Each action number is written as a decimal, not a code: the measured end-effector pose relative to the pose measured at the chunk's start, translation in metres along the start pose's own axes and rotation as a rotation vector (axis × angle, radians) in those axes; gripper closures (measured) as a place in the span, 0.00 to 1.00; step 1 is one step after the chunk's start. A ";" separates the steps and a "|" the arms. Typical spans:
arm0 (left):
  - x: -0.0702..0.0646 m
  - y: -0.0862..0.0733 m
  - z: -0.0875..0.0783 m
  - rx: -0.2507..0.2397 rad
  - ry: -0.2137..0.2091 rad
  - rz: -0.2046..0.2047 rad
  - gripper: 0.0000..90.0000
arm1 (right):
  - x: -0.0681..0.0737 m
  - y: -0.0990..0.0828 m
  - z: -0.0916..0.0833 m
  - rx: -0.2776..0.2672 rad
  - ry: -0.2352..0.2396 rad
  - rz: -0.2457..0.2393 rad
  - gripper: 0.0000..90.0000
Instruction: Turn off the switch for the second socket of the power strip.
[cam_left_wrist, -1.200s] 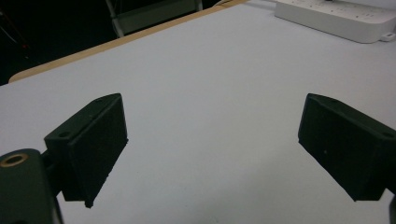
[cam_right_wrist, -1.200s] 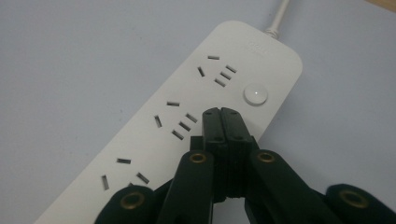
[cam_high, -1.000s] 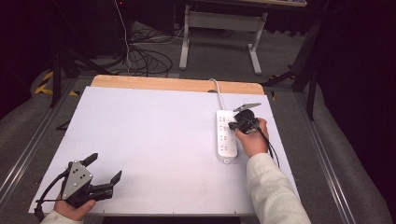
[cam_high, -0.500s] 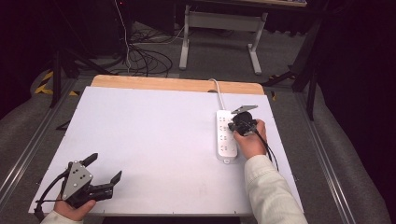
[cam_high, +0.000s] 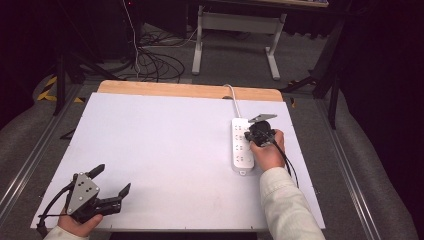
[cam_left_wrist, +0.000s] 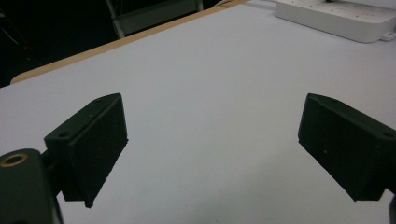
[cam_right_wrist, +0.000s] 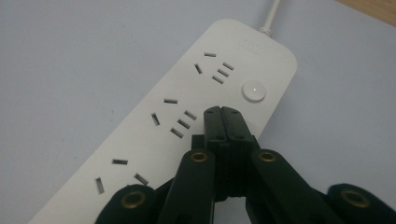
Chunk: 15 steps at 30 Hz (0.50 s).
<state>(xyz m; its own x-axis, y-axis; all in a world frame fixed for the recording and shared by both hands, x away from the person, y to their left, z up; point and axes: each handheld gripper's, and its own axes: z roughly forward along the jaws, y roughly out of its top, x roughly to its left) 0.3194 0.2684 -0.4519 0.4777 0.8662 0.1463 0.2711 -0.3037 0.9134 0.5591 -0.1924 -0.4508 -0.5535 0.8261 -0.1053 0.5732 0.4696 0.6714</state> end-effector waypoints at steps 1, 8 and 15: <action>0.000 0.000 0.000 0.001 -0.001 -0.001 0.10 | 0.000 -0.001 0.000 -0.004 0.003 0.006 1.00; 0.000 0.000 0.000 0.001 -0.003 -0.003 0.10 | 0.001 0.000 0.000 -0.001 -0.009 0.013 1.00; -0.001 0.000 0.000 -0.001 -0.002 0.000 0.10 | 0.001 0.000 0.000 0.000 -0.014 0.018 1.00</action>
<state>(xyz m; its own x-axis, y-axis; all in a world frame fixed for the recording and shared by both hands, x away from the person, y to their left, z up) 0.3193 0.2678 -0.4520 0.4790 0.8657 0.1454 0.2707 -0.3032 0.9137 0.5585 -0.1916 -0.4512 -0.5348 0.8387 -0.1033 0.5828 0.4546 0.6735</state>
